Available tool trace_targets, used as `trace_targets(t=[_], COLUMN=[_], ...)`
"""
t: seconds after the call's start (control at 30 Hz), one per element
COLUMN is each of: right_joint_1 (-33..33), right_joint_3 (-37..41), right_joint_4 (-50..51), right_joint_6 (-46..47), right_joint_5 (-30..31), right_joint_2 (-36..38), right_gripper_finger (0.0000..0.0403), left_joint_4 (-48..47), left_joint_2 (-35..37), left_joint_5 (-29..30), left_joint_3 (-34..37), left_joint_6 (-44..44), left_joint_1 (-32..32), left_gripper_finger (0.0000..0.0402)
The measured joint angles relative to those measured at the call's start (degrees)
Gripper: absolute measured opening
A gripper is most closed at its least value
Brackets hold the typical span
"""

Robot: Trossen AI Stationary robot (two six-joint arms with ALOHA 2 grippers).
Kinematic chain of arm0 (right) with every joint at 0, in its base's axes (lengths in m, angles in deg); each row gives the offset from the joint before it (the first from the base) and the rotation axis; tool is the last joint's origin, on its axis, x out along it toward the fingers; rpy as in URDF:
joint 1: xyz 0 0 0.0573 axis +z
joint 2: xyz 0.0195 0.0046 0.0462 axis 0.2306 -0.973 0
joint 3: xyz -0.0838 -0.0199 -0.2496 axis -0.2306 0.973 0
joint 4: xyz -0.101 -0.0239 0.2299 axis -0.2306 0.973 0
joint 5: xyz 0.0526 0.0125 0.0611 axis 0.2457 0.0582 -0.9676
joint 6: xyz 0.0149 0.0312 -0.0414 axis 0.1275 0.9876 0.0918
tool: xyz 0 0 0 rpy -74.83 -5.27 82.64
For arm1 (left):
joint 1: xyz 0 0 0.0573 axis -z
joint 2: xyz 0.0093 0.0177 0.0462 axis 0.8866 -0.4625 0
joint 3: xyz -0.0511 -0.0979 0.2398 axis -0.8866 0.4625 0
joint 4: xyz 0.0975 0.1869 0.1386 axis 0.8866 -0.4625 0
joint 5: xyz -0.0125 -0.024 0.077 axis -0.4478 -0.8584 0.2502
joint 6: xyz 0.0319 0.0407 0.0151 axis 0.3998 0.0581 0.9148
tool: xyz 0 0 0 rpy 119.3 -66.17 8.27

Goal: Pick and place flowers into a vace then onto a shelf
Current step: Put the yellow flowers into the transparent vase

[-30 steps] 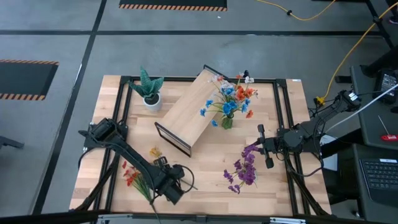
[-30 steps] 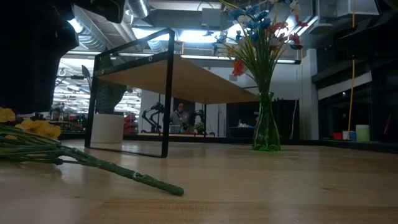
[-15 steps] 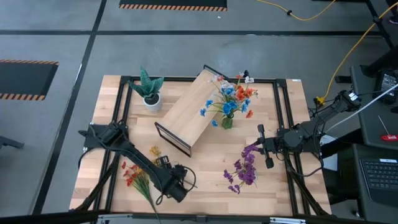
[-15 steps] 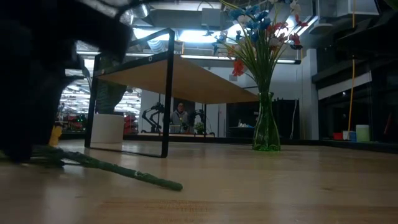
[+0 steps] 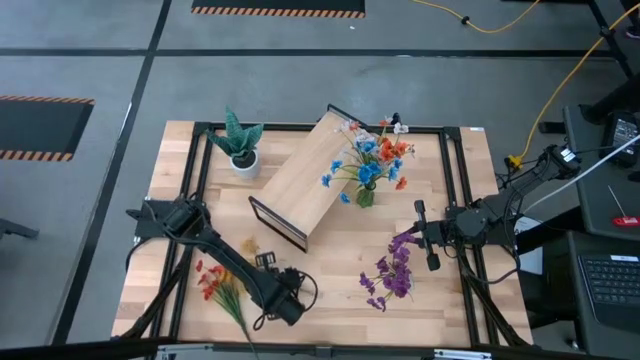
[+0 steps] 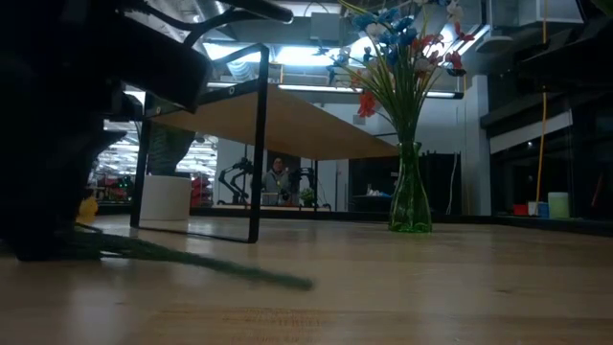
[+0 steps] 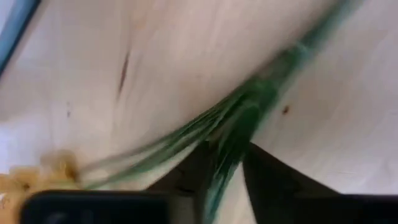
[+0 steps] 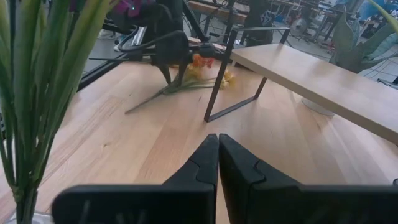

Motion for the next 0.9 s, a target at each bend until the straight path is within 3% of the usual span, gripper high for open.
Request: trace_targets(t=[0.07,0.13,0.57,0.9], right_joint_1=[0.0,0.0,0.0,0.0], right_joint_3=[0.0,0.0,0.0,0.0], right_joint_4=[0.0,0.0,0.0,0.0], right_joint_6=[0.0,0.0,0.0,0.0], right_joint_5=[0.0,0.0,0.0,0.1], right_joint_2=[0.0,0.0,0.0,0.0], right_gripper_finger=[0.0016,0.0016,0.0016,0.0016], left_joint_4=[0.4,0.5,-6.8,-10.1], left_joint_2=[0.6,0.8,0.9,1.0], left_joint_5=[-0.1,0.2,15.0,22.2], left_joint_3=[0.0,-0.1,-8.5,-13.1], left_joint_6=[-0.3,-0.7,9.1,12.8], left_joint_1=[0.3,0.3,-1.0,-2.1], left_gripper_finger=[0.0033,0.0014,0.0005,0.0004])
